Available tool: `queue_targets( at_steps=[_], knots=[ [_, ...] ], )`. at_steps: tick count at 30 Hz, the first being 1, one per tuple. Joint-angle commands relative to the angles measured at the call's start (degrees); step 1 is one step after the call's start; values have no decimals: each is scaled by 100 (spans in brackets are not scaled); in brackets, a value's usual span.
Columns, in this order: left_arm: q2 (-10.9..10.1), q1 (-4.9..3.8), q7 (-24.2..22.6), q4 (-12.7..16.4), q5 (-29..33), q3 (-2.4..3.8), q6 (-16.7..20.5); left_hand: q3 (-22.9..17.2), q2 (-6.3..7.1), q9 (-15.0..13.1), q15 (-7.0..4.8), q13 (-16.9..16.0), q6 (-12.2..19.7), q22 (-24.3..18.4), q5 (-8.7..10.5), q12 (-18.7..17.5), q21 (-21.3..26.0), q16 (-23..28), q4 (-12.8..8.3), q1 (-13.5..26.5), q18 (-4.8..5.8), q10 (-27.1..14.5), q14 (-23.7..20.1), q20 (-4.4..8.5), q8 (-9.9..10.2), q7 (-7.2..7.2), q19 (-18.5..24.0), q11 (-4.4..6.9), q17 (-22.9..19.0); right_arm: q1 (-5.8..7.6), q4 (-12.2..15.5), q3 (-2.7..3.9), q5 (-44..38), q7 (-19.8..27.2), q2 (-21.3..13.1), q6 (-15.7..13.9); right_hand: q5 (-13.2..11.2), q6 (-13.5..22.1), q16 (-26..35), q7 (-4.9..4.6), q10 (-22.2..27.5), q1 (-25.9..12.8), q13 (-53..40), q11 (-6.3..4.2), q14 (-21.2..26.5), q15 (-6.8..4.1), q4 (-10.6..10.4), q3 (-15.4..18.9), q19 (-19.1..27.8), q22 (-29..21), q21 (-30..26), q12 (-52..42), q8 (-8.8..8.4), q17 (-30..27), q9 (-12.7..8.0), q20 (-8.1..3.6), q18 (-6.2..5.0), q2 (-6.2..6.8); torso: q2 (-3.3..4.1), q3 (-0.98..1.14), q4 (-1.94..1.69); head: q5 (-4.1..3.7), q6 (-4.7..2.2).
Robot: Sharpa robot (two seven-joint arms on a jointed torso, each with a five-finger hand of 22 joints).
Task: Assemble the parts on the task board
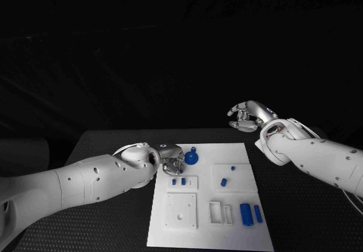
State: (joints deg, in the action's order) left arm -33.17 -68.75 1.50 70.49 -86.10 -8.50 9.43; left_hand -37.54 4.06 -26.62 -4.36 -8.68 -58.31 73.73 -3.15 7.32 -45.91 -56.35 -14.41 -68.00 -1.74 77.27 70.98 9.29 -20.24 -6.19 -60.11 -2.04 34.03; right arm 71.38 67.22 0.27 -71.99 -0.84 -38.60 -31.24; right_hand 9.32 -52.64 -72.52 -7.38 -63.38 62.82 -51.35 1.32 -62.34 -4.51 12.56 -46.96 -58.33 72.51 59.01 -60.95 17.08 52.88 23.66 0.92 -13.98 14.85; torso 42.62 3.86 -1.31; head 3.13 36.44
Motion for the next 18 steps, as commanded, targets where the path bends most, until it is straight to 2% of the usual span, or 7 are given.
queue_targets(
  at_steps=[1, 10, 18],
  knots=[
    [5, 2, 91, -35, 46, 0, 38, -12, -101, -13, 41, -11, 33, 9, -37, -47, 16, 33, 30, -27, -322, -39, -1, 31, 38, -13, 27, -40, 14, 2, 9, 4, -11, 56, -5, 54, 14, -7, 9, -37, 34, -20, 7, -4, 28, -16, 7, 41, 27, 3, -33, 21, -24, -7, -5, 4, -102, -20, -1, 0, -1, 0, 0],
    [-1, 2, 120, -42, 60, 0, 79, -37, -203, -14, 54, -25, 134, 27, -72, -84, 27, 38, 36, -32, -327, -50, -16, 17, 95, -52, 42, -52, 51, 2, 11, 4, -11, 56, -13, 58, 24, -5, 8, -37, 35, -29, 10, -4, 29, -15, 1, 46, 28, 4, -34, 20, -24, -8, -6, 5, -102, -21, 3, -3, -1, 8, -3],
    [-12, 2, 156, -62, 70, 0, 39, -43, -229, -17, 56, -31, 153, 34, -75, -93, 29, 40, 35, -30, -328, -50, -20, 13, 106, -59, 45, -54, 63, 1, 7, 4, -9, 68, -10, 64, 34, -4, 7, -38, 36, -42, 12, -4, 30, -15, -8, 51, 29, 4, -34, 18, -24, -10, -7, 7, -102, -22, 1, -3, 0, 17, -2]
  ],
)
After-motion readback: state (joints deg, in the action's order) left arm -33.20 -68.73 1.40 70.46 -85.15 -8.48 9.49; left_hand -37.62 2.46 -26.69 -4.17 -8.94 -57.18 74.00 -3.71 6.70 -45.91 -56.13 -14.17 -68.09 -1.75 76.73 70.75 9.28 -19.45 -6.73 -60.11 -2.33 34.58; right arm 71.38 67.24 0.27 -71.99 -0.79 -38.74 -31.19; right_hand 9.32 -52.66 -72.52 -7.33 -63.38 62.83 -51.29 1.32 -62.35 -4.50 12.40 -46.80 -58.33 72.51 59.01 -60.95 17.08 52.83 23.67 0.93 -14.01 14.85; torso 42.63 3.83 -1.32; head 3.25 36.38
